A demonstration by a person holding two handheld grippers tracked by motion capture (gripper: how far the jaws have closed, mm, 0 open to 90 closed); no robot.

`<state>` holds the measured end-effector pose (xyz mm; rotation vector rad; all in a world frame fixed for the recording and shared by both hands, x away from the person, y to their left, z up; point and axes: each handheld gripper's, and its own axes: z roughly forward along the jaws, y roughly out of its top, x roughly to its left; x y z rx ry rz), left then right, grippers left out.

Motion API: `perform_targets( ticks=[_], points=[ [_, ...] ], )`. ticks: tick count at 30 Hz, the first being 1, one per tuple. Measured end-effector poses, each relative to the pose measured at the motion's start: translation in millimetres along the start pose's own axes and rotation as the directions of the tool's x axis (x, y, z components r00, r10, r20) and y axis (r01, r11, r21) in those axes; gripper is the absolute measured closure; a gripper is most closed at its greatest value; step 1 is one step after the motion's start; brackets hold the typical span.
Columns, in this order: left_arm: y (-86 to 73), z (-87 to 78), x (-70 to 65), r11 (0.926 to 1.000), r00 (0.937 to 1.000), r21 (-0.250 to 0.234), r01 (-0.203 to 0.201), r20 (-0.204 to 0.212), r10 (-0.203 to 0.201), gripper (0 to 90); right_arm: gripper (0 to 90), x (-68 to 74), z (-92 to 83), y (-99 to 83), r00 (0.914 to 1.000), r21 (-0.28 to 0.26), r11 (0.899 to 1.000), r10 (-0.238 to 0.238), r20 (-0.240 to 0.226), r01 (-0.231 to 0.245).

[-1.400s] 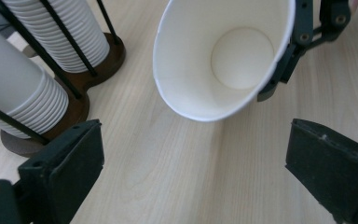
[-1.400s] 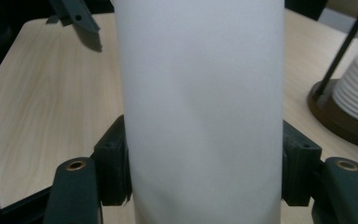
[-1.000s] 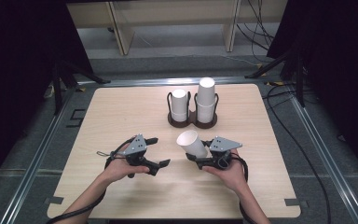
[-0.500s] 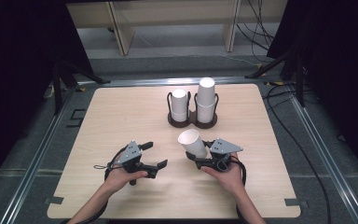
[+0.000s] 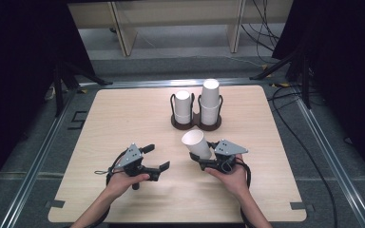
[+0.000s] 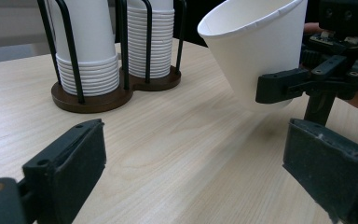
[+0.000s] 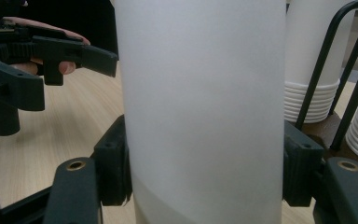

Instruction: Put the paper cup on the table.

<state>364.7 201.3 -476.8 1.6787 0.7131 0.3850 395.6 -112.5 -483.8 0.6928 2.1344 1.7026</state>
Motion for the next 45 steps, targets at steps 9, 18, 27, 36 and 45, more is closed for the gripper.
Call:
perform_targets(
  ticks=[9, 18, 27, 36, 45],
  points=[
    [5.4, 6.1, -5.0, 1.0000, 0.9996, -0.004, -0.005, 0.027, 0.005, 5.0, 34.7, 2.2, 0.4, -1.9, 0.9997, -0.016, 1.000, 0.011, 0.020, -0.011],
    [21.2, 28.1, -14.1, 0.9966, 0.9916, -0.025, 0.078, 0.106, -0.075, 4.8, 34.7, 9.0, -1.0, 1.1, 0.9997, 0.007, 1.000, -0.002, 0.023, 0.002],
    [29.3, 48.8, -17.3, 0.9954, 0.9849, 0.009, 0.095, 0.145, -0.096, 4.6, 34.6, 10.7, 7.8, -1.6, 0.9998, -0.003, 1.000, -0.019, 0.008, 0.019],
    [37.8, 65.8, -19.2, 0.9934, 0.9797, 0.018, 0.113, 0.164, -0.115, 4.4, 34.6, 11.8, 9.6, -2.1, 0.9998, -0.003, 1.000, -0.021, 0.008, 0.021],
    [43.1, 75.0, -22.0, 0.9921, 0.9764, 0.027, 0.122, 0.176, -0.125, 4.1, 34.5, 11.8, 11.5, -2.1, 0.9993, -0.009, 0.999, -0.038, -0.005, 0.038]
  ],
)
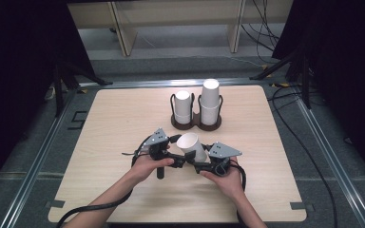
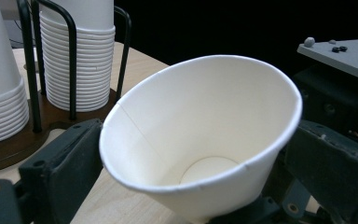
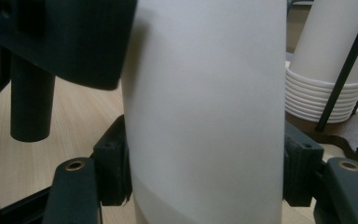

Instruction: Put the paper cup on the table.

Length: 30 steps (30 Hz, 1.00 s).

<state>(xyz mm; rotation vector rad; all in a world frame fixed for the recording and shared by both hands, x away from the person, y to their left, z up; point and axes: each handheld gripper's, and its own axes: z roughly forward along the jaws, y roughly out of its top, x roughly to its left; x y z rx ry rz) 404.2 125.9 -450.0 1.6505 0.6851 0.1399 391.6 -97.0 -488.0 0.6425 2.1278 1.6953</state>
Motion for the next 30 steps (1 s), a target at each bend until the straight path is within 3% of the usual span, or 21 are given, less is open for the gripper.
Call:
perform_targets(
  ticks=[3, 5, 7, 8, 14, 15, 18, 20, 21, 22, 23, 24, 26, 27, 28, 29, 30],
  points=[
    [0.5, 4.0, 0.5, 0.9999, 0.9998, -0.013, 0.005, 0.020, -0.005, 4.4, 34.5, 0.3, 0.2, 0.4, 1.0000, -0.003, 1.000, 0.000, -0.002, 0.000],
    [1.3, 4.5, -0.5, 1.0000, 1.0000, 0.001, 0.003, 0.005, -0.003, 5.4, 34.5, 0.3, 0.4, 0.6, 1.0000, -0.006, 1.000, 0.000, -0.003, 0.000],
    [0.9, 7.4, -0.1, 0.9998, 0.9998, -0.020, 0.005, 0.017, -0.005, 6.2, 34.4, 0.5, 0.2, 0.8, 1.0000, -0.004, 1.000, 0.001, -0.001, -0.001],
    [1.5, 6.8, -0.5, 0.9999, 1.0000, -0.009, 0.008, -0.003, -0.008, 7.5, 34.3, 0.0, 0.2, 0.7, 1.0000, -0.004, 1.000, -0.002, -0.003, 0.002],
    [2.4, 5.5, -1.3, 0.9998, 0.9999, -0.018, -0.011, -0.001, 0.011, 13.2, 33.4, 0.7, -0.4, 0.8, 0.9999, 0.021, 1.000, -0.011, 0.011, 0.010],
    [2.5, 5.7, -1.4, 0.9996, 0.9999, -0.024, -0.013, 0.002, 0.013, 13.9, 33.1, 1.6, 0.1, 0.4, 1.0000, 0.022, 1.000, 0.006, -0.003, -0.006],
    [2.2, 4.7, -3.1, 0.9991, 0.9992, -0.020, -0.038, -0.011, 0.038, 16.1, 31.9, 2.2, 0.3, 0.5, 0.9999, 0.033, 0.999, 0.012, 0.001, -0.012],
    [1.4, 4.7, -4.2, 0.9976, 0.9977, -0.019, -0.067, -0.011, 0.067, 17.7, 31.2, 0.7, 1.8, -0.1, 0.9998, 0.025, 1.000, -0.017, 0.006, 0.017],
    [0.9, 4.6, -5.1, 0.9969, 0.9970, -0.021, -0.076, -0.016, 0.076, 18.5, 31.0, 2.6, 1.6, -0.8, 0.9999, 0.042, 0.999, 0.014, -0.002, -0.014],
    [0.1, 6.1, -4.9, 0.9960, 0.9968, -0.041, -0.080, -0.002, 0.080, 19.2, 30.7, 1.3, 2.1, -0.7, 0.9999, 0.038, 0.999, -0.011, 0.006, 0.011],
    [0.5, 5.1, -5.7, 0.9949, 0.9953, -0.029, -0.096, -0.011, 0.096, 19.7, 30.4, 2.6, 2.1, -0.9, 0.9999, 0.045, 0.999, 0.011, 0.007, -0.011],
    [0.9, 4.4, -6.3, 0.9943, 0.9945, -0.023, -0.104, -0.018, 0.104, 20.3, 30.1, 1.2, 1.7, -0.3, 0.9998, 0.051, 0.999, -0.012, 0.013, 0.011],
    [1.2, 4.8, -7.4, 0.9912, 0.9919, -0.039, -0.127, -0.013, 0.126, 21.3, 29.6, 1.5, 2.5, 0.2, 0.9999, 0.050, 0.999, -0.006, 0.009, 0.005],
    [1.9, 3.2, -8.2, 0.9900, 0.9901, -0.022, -0.139, -0.022, 0.139, 21.7, 29.3, 3.5, 3.7, 0.0, 0.9998, 0.041, 0.999, 0.011, 0.019, -0.012],
    [1.9, 2.8, -9.0, 0.9888, 0.9888, -0.023, -0.148, -0.024, 0.147, 22.1, 28.9, 1.4, 3.0, 1.1, 0.9999, 0.054, 0.998, -0.011, 0.008, 0.011],
    [2.3, 1.9, -10.2, 0.9872, 0.9872, -0.021, -0.158, -0.027, 0.157, 22.2, 28.5, 1.7, 3.0, 1.6, 0.9999, 0.061, 0.998, -0.009, 0.013, 0.008],
    [2.6, 1.4, -10.6, 0.9854, 0.9853, -0.022, -0.169, -0.029, 0.168, 22.3, 27.6, 2.9, 3.9, 1.4, 0.9995, 0.078, 0.997, 0.028, -0.014, -0.027]
  ],
)
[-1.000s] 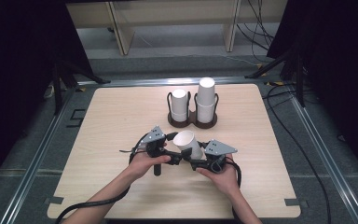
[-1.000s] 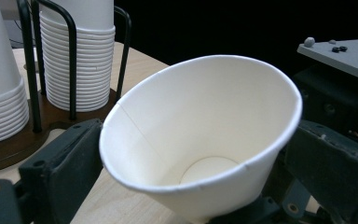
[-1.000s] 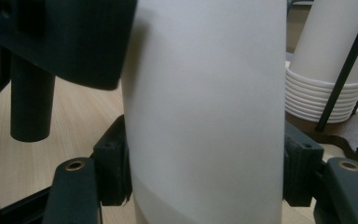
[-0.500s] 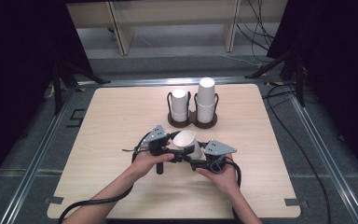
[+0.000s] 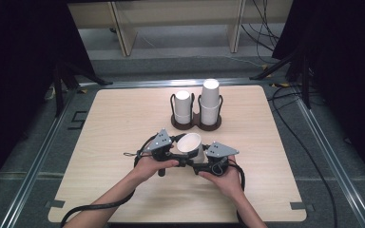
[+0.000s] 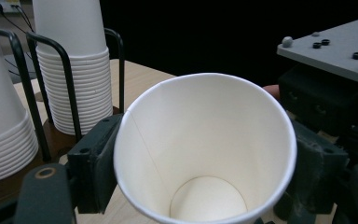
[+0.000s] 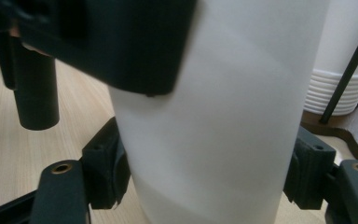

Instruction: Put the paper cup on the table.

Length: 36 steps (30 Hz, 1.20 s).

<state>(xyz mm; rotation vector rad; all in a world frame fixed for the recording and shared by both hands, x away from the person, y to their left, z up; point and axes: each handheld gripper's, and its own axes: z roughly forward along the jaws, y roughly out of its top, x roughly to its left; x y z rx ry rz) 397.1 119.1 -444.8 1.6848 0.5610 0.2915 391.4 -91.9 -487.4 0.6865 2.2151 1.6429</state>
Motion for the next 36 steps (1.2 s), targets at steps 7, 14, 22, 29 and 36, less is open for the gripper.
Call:
perform_targets(
  ticks=[7, 14, 22, 29, 36],
  points=[
    [7.0, -7.2, 0.2, 0.9986, 0.9983, -0.007, -0.053, -0.025, 0.053, 22.7, 19.3, -2.1, 1.6, -1.1, 0.9997, 0.011, 1.000, 0.013, 0.019, -0.014],
    [13.4, -17.5, 3.7, 0.9965, 0.9950, -0.017, -0.082, -0.059, 0.081, 22.9, 17.0, -2.2, -1.9, -0.6, 0.9988, 0.044, 0.999, 0.000, 0.049, -0.002],
    [18.5, -33.7, 10.6, 0.9925, 0.9856, -0.002, -0.122, -0.118, 0.121, 23.4, 17.2, -6.4, -9.1, -2.6, 0.9979, 0.055, 0.998, 0.021, 0.062, -0.024],
    [18.9, -48.9, 20.2, 0.9896, 0.9717, 0.009, -0.144, -0.188, 0.143, 23.5, 17.2, -12.0, -18.1, -5.0, 0.9935, 0.057, 0.996, 0.065, 0.094, -0.070],
    [18.3, -67.5, 29.2, 0.9892, 0.9501, 0.016, -0.146, -0.277, 0.144, 23.5, 17.2, -16.1, -21.9, -6.3, 0.9885, 0.031, 0.997, 0.063, 0.137, -0.068]
  ],
)
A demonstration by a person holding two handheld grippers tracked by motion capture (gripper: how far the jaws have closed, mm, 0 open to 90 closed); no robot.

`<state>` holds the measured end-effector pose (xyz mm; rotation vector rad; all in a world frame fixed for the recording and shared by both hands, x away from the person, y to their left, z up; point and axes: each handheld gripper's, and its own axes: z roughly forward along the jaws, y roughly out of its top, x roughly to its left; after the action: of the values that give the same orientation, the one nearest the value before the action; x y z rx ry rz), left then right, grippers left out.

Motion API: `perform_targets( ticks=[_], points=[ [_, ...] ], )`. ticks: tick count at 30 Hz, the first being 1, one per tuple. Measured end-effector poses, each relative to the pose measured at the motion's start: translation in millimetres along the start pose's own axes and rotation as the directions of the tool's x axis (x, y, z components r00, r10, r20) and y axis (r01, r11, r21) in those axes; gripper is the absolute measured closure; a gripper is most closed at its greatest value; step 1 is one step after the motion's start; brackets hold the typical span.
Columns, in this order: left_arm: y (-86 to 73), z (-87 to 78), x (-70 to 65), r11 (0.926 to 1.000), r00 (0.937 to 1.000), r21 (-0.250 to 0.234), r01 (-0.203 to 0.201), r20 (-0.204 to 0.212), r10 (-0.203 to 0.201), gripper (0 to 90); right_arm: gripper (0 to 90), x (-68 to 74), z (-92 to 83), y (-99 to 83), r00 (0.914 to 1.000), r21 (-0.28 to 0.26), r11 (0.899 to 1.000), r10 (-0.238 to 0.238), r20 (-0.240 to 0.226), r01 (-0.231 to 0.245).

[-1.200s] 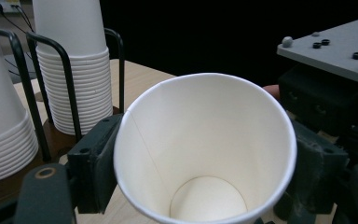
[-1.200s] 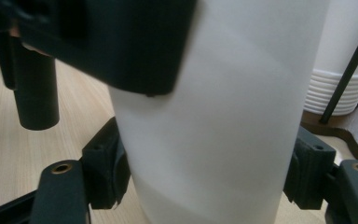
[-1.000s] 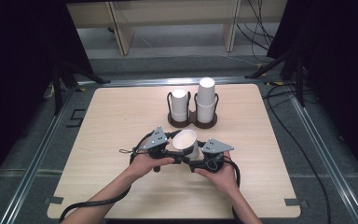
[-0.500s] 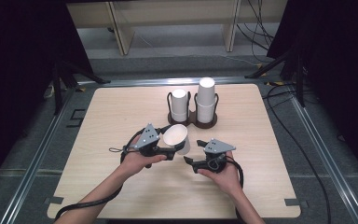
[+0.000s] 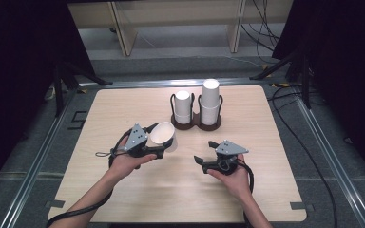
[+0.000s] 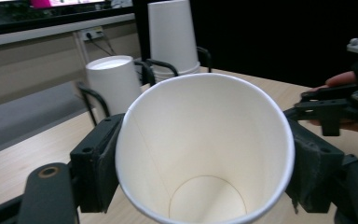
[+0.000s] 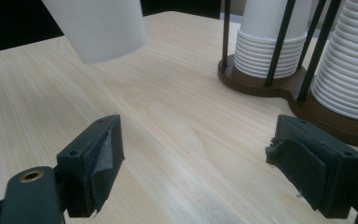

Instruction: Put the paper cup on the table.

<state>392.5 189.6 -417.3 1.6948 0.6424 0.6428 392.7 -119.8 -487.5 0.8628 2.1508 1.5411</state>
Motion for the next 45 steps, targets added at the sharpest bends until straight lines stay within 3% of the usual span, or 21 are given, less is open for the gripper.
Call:
perform_targets(
  ticks=[3, 4, 5, 9, 10, 11, 13, 16, 20, 25, 26, 27, 31, 35, 37, 38, 39, 40, 42, 43, 45],
  points=[
    [-4.0, -7.7, 6.3, 1.0000, 0.9992, 0.004, -0.004, -0.040, 0.004, 23.8, 17.4, 0.5, -2.0, 0.4, 0.9998, 0.022, 1.000, 0.017, -0.010, -0.017],
    [-6.4, -8.7, 8.3, 1.0000, 0.9989, -0.009, -0.002, -0.048, 0.002, 23.8, 17.4, -0.9, -1.7, 0.4, 1.0000, 0.007, 1.000, -0.007, 0.000, 0.007],
    [-7.8, -12.4, 9.8, 0.9999, 0.9979, 0.013, 0.000, -0.065, 0.001, 23.8, 17.4, 0.4, -2.1, 0.3, 0.9998, 0.023, 1.000, 0.019, -0.011, -0.019],
    [-15.2, -20.6, 18.4, 0.9995, 0.9934, 0.032, -0.004, -0.114, 0.007, 23.8, 17.5, 1.2, -2.8, 0.5, 0.9998, 0.024, 1.000, 0.020, -0.001, -0.020],
    [-17.5, -22.8, 19.7, 0.9989, 0.9912, 0.045, 0.011, -0.132, -0.005, 23.9, 17.5, 1.1, -2.7, 0.2, 0.9998, 0.024, 1.000, 0.018, 0.000, -0.018],
    [-18.3, -23.8, 24.6, 0.9988, 0.9887, 0.042, -0.023, -0.147, 0.029, 23.9, 17.5, 1.1, -3.0, 0.1, 0.9998, 0.028, 0.999, 0.022, 0.002, -0.022],
    [-22.2, -27.0, 30.2, 0.9986, 0.9847, 0.053, -0.004, -0.174, 0.013, 23.8, 17.6, -1.3, -1.5, -0.5, 0.9999, 0.002, 1.000, -0.009, 0.012, 0.009],
    [-26.9, -31.2, 37.8, 0.9974, 0.9768, 0.072, 0.001, -0.214, 0.015, 23.9, 17.6, -0.7, -1.7, -1.2, 0.9998, 0.013, 1.000, 0.003, 0.017, -0.003],
    [-33.8, -37.4, 47.1, 0.9963, 0.9620, 0.084, 0.017, -0.273, 0.007, 24.0, 17.6, 0.5, -1.0, -1.9, 0.9996, 0.014, 0.999, 0.028, 0.004, -0.029],
    [-41.2, -41.9, 58.3, 0.9940, 0.9370, 0.104, 0.033, -0.349, 0.005, 24.2, 17.7, 0.5, -0.3, -2.4, 0.9989, 0.013, 0.999, 0.047, -0.005, -0.047],
    [-42.9, -41.2, 60.6, 0.9936, 0.9342, 0.107, 0.036, -0.357, 0.004, 24.2, 17.7, -1.1, -1.0, -1.9, 0.9998, 0.006, 1.000, 0.008, 0.018, -0.009],
    [-43.8, -41.0, 62.1, 0.9930, 0.9320, 0.109, 0.045, -0.363, -0.003, 24.2, 17.7, 1.1, -3.2, -1.6, 0.9988, 0.026, 0.999, 0.043, 0.023, -0.044],
    [-47.5, -41.4, 68.4, 0.9910, 0.9142, 0.116, 0.068, -0.405, -0.015, 24.3, 17.7, -1.6, -3.9, -1.8, 0.9993, 0.011, 0.999, 0.030, 0.023, -0.030],
    [-52.3, -42.4, 72.4, 0.9890, 0.9024, 0.127, 0.076, -0.431, -0.015, 24.3, 17.7, -3.0, -3.8, -1.4, 0.9992, -0.007, 1.000, 0.017, 0.036, -0.016],
    [-54.4, -43.6, 73.4, 0.9869, 0.8946, 0.138, 0.084, -0.447, -0.014, 24.4, 17.8, -1.8, -2.7, -1.4, 0.9992, -0.016, 0.999, 0.037, 0.016, -0.037],
    [-53.4, -51.8, 76.8, 0.9630, 0.9079, 0.267, 0.035, -0.411, 0.081, 24.3, 18.0, -1.8, -3.6, -0.9, 0.9992, -0.012, 0.999, 0.036, 0.018, -0.035],
    [-57.0, -44.7, 72.2, 0.9821, 0.8838, 0.146, 0.119, -0.466, -0.038, 24.4, 18.1, -0.9, -4.2, -0.7, 0.9988, -0.010, 0.999, 0.041, 0.028, -0.041],
    [-57.9, -44.9, 74.0, 0.9824, 0.8802, 0.152, 0.108, -0.474, -0.023, 24.4, 18.1, 0.4, -3.8, -0.7, 0.9981, -0.016, 0.998, 0.060, 0.014, -0.060],
    [-60.4, -44.6, 75.5, 0.9799, 0.8737, 0.156, 0.124, -0.485, -0.033, 24.3, 18.1, -1.4, -4.0, -0.1, 0.9993, -0.025, 0.999, 0.031, 0.020, -0.030],
    [-62.6, -43.6, 77.1, 0.9784, 0.8663, 0.150, 0.143, -0.497, -0.050, 24.3, 18.1, -1.3, -3.6, -0.1, 0.9992, -0.022, 0.999, 0.038, 0.015, -0.038],
    [-64.7, -43.3, 80.6, 0.9763, 0.8616, 0.160, 0.146, -0.505, -0.046, 24.3, 18.1, -0.5, -4.4, 0.6, 0.9990, -0.018, 0.999, 0.045, 0.003, -0.045]
  ],
)
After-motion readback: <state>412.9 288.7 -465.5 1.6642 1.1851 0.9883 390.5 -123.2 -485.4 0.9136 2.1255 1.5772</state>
